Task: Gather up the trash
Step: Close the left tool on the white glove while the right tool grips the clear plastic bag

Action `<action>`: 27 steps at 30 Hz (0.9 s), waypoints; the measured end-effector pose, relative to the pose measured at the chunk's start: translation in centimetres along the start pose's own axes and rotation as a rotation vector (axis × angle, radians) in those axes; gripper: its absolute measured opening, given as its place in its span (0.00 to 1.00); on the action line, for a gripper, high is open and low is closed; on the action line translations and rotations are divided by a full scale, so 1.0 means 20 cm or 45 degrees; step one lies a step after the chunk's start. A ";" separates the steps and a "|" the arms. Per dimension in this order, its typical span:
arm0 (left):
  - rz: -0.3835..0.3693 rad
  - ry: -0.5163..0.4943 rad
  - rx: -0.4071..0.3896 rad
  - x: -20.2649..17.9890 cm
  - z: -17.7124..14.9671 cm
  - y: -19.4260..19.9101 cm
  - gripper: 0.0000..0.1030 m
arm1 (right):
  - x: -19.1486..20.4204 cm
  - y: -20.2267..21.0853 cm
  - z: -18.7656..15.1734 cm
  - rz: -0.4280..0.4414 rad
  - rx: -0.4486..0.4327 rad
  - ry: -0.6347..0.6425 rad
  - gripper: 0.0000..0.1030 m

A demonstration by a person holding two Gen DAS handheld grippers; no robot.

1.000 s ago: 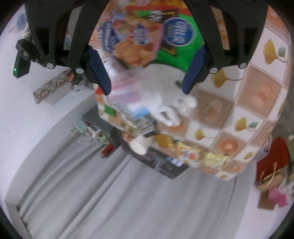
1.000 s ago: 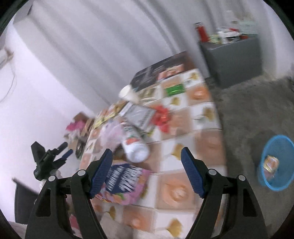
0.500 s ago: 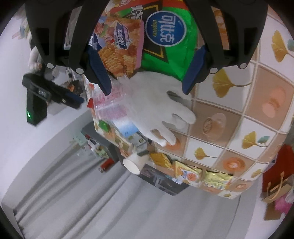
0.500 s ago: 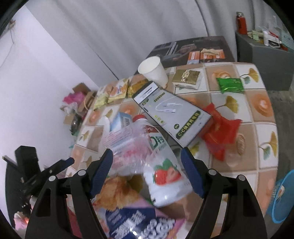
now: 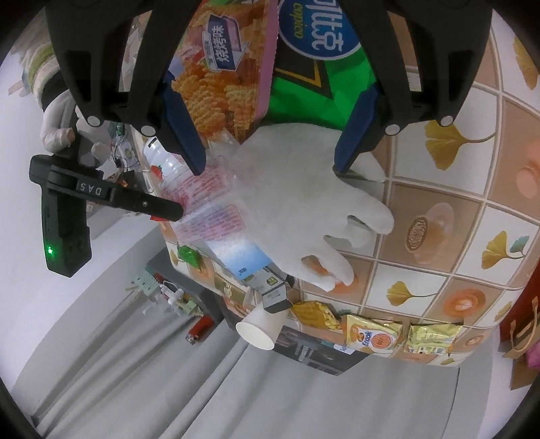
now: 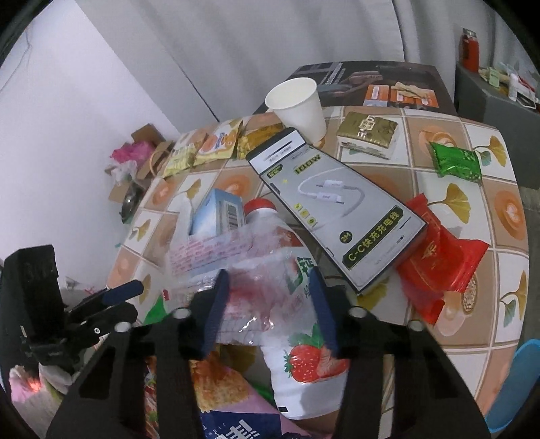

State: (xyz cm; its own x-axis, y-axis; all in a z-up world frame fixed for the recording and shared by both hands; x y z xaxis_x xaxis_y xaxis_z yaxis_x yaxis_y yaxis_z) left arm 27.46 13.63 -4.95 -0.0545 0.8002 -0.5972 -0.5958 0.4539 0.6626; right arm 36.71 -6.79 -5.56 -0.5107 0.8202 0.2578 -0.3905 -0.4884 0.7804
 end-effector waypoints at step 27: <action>0.238 -0.427 -0.079 -0.20 -0.10 -0.04 0.71 | -0.23 0.36 -0.12 0.115 -0.295 -0.254 0.04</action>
State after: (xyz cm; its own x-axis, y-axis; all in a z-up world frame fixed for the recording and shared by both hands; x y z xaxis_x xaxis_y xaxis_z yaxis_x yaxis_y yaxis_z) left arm 26.64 9.23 -3.98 0.0921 0.9553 -0.2809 -0.6481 0.2717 0.7114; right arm 34.32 -14.74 -2.53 -0.4000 0.8016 0.4444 -0.5263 -0.5979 0.6046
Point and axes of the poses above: each gripper's, at about its wrist camera, not at the fingertips, and y roughly against the way its jaws point, x to its left, z to its top, the point moved 3 cm from there along -y, roughly the way its jaws point, and after that the axes turned 12 degrees about y, right-handed, at the moved point
